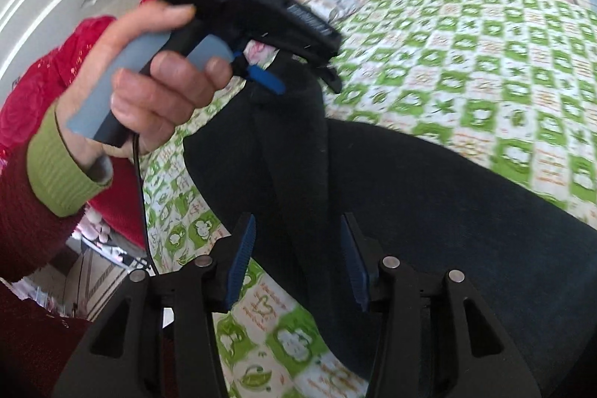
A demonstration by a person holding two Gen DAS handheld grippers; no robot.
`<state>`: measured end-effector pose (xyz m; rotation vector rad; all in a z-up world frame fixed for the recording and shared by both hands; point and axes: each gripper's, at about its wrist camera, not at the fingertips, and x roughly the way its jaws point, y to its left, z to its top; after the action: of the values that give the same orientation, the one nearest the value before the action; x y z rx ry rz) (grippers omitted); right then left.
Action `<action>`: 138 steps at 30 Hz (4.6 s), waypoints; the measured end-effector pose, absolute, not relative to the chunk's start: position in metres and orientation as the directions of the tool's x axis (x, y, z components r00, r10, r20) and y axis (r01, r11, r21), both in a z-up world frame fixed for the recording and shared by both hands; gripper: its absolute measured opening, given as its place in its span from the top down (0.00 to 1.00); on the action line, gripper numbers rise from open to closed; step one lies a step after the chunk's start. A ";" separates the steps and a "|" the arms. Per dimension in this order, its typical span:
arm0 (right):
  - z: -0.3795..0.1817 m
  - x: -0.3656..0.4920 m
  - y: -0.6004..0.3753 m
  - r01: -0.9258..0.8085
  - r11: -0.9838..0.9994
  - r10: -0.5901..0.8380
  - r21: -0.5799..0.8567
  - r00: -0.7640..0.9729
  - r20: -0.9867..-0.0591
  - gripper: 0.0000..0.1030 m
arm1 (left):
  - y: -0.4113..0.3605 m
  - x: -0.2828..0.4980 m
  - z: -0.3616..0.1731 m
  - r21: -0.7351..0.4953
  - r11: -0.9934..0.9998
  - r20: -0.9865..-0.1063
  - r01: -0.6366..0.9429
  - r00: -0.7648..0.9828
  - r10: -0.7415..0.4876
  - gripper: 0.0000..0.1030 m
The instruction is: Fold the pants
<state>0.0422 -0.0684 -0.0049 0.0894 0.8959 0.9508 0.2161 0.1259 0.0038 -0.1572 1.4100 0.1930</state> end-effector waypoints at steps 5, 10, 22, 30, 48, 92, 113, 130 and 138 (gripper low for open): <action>-0.011 0.048 -0.061 -0.667 0.600 0.736 0.442 0.244 -0.631 0.53 | 0.130 0.215 -0.003 0.019 0.977 -0.987 -0.210 0.152 0.052 0.68; -0.013 0.050 -0.058 -0.679 0.605 0.718 0.416 0.240 -0.653 0.85 | 0.142 0.191 0.003 -0.032 0.977 -0.977 -0.209 0.214 0.013 0.93; 0.024 0.018 -0.050 -0.783 0.587 0.683 0.207 0.340 -0.647 0.94 | 0.213 0.052 0.051 -0.388 0.877 -0.810 -0.285 0.558 -0.177 0.96; 0.018 0.000 -0.034 -0.821 0.567 0.612 0.074 0.359 -0.705 0.94 | 0.242 -0.010 0.031 -0.500 0.799 -0.747 -0.334 0.633 -0.202 0.96; 0.005 -0.004 -0.018 -0.826 0.563 0.521 0.017 0.339 -0.783 0.94 | 0.259 -0.041 -0.023 -0.554 0.744 -0.752 -0.374 0.608 -0.254 0.96; 0.002 0.156 -0.034 -0.546 0.768 0.554 0.334 0.306 -0.774 0.56 | 0.313 -0.004 -0.037 -0.457 0.670 -0.874 -0.586 0.436 -0.214 0.25; 0.004 0.122 0.000 -0.716 0.671 0.511 0.194 0.256 -0.821 0.89 | 0.294 -0.023 0.015 -0.530 0.792 -0.682 -0.303 0.707 -0.186 0.84; 0.007 0.114 0.025 -0.624 0.781 0.462 0.023 0.552 -0.694 0.90 | 0.304 -0.042 0.001 -0.356 0.904 -0.651 -0.239 0.757 -0.056 0.84; -0.018 0.132 0.022 -0.591 0.799 0.467 0.114 0.490 -0.736 0.86 | 0.299 -0.025 -0.029 -0.236 0.927 -0.743 -0.292 0.669 0.022 0.78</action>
<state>0.1321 0.0222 -0.0181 -0.1621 0.8413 0.6457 -0.0246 0.2992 -0.0292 -0.3521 0.8226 0.1811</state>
